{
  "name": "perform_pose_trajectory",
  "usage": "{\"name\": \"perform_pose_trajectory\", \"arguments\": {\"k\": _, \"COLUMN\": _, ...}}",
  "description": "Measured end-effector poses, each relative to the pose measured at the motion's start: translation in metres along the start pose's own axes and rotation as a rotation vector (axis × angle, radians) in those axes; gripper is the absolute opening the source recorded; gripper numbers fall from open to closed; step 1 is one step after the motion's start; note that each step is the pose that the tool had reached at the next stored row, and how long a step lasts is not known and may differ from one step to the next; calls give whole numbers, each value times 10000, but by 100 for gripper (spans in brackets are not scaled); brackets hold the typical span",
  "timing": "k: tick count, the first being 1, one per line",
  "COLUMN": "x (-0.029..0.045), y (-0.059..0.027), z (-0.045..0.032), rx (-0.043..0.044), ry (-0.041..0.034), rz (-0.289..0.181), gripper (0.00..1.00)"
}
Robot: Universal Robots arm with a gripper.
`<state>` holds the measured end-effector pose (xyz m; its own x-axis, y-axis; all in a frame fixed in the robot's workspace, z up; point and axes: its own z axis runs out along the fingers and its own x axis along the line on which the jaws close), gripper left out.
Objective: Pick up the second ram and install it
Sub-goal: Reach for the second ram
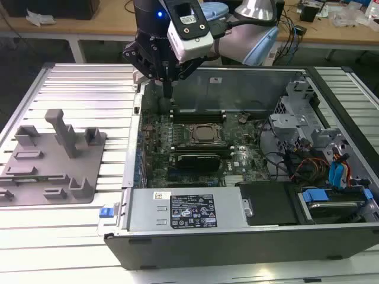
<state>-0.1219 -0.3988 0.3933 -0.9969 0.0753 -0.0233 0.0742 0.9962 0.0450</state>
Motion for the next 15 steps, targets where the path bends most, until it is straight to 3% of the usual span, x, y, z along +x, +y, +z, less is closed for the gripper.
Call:
{"name": "perform_pose_trajectory", "arguments": {"k": 10, "x": 0, "y": 0, "z": 0, "rx": 0, "ry": 2, "rz": 0, "gripper": 8}}
{"name": "perform_pose_trajectory", "arguments": {"k": 15, "x": 138, "y": -10, "z": -3, "rx": -1, "ry": 2, "rz": 0, "gripper": 8}}
